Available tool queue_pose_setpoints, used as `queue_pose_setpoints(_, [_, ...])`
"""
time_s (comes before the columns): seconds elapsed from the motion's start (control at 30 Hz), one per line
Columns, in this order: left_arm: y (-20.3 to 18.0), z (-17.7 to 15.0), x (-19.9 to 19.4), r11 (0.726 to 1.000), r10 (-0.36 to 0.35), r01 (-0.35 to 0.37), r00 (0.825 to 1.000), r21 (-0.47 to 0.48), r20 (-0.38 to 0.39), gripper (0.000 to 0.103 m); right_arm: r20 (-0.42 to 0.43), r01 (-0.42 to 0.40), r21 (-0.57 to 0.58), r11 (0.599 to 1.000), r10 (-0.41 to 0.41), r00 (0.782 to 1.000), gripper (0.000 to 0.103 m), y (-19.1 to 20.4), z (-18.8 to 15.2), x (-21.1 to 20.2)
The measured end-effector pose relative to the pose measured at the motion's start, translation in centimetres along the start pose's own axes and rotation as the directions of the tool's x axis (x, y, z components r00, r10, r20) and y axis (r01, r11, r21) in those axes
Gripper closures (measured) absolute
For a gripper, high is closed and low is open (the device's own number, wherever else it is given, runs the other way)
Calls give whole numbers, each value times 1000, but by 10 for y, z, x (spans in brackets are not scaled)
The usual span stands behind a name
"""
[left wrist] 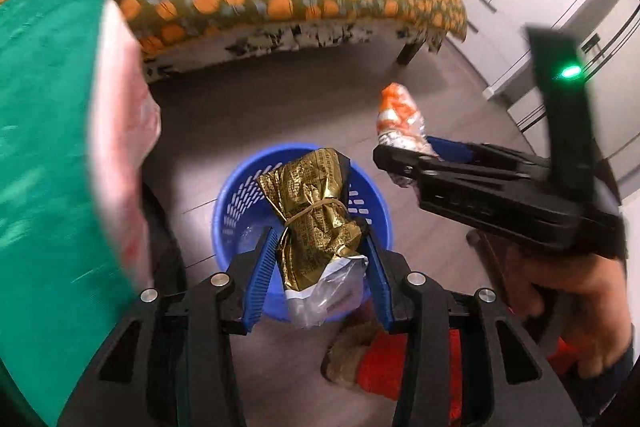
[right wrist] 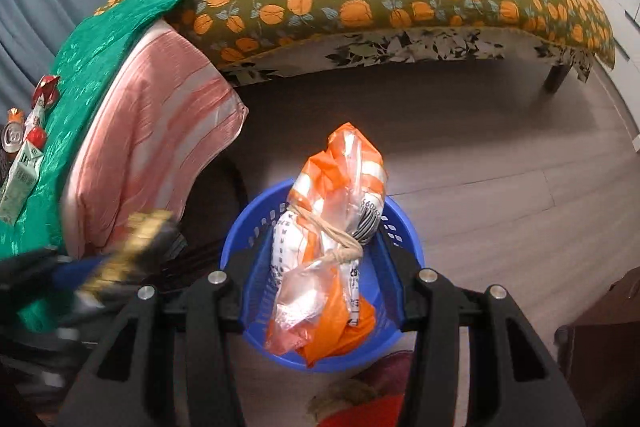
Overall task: Collect trash
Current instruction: 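Carry both items to the blue wastebasket and open both tools to drop them, then return to the cloth and grasp the white-green milk carton with the left tool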
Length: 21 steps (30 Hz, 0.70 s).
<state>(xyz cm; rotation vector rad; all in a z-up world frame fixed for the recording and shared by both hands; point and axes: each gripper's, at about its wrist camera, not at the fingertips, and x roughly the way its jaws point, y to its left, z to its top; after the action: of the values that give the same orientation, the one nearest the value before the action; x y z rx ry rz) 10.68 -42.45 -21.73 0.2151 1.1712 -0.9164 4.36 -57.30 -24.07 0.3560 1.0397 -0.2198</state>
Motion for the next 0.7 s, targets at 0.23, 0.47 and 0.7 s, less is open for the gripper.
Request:
queue_pose_setpoints(0.23, [4,11,44,1000,23,-23,1000,-9,-18,36,28,-3,57,998,2,1000,33,-19,1,-4])
queue_pose_setpoints(0.47, [-6,-9,-18,1000,-13,11,997,28,76,30,145,70,42,997,-76,987,30,-11,5,-36])
queue_pose_setpoints(0.7, [7,-64,-99,997,-16,4,987,75,161,25,357,165,-56,985,-135,924,22,47,-1,-83])
